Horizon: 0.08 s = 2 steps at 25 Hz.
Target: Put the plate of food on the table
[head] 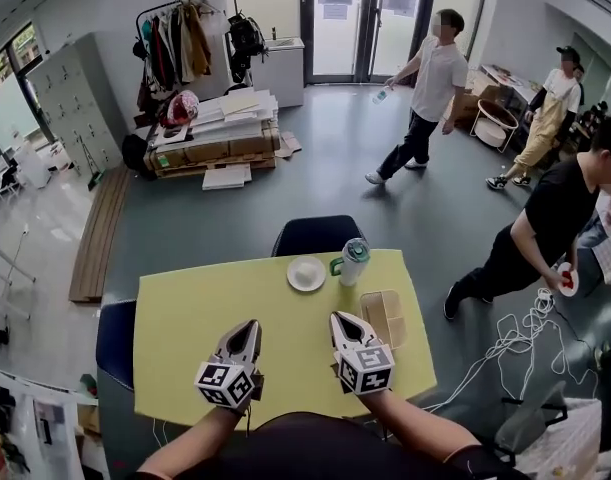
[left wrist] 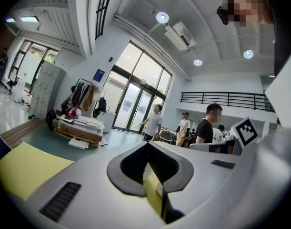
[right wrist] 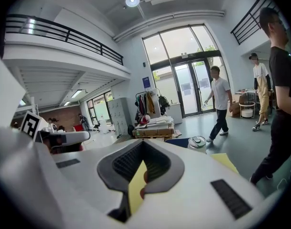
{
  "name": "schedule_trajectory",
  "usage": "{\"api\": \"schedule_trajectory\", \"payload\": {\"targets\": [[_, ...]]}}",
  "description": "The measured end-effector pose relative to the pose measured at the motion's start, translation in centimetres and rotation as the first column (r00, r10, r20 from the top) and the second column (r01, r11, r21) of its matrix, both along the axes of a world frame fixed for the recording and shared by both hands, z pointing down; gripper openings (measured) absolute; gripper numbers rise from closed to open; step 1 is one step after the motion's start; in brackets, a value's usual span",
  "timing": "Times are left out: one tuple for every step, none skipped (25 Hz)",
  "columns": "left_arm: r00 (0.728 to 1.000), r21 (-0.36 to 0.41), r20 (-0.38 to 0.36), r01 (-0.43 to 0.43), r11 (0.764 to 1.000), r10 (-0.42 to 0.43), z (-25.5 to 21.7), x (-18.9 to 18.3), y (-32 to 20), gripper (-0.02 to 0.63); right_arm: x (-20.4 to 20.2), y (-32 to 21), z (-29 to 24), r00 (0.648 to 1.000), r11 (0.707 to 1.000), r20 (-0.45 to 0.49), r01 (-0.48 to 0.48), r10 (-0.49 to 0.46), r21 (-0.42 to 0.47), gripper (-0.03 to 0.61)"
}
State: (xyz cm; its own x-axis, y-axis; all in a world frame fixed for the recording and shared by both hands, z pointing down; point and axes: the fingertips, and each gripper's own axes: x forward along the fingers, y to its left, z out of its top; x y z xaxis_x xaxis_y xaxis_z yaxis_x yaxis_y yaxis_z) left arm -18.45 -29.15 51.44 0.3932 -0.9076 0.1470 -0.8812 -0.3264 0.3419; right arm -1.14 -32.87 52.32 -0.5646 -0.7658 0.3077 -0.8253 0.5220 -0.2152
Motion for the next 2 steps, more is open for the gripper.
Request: {"api": "schedule_trajectory", "payload": {"targets": [[1.0, -0.002, -0.001, -0.001, 1.0, 0.001, 0.07, -0.04, -0.06, 0.009, -0.05, -0.01, 0.08, 1.0, 1.0, -0.001, -0.001, 0.001, -0.001, 0.012], [1.0, -0.004, -0.003, -0.003, 1.0, 0.003, 0.14, -0.07, -0.1, 0.009, -0.1, -0.01, 0.16, 1.0, 1.0, -0.002, -0.002, 0.002, -0.003, 0.012]]}}
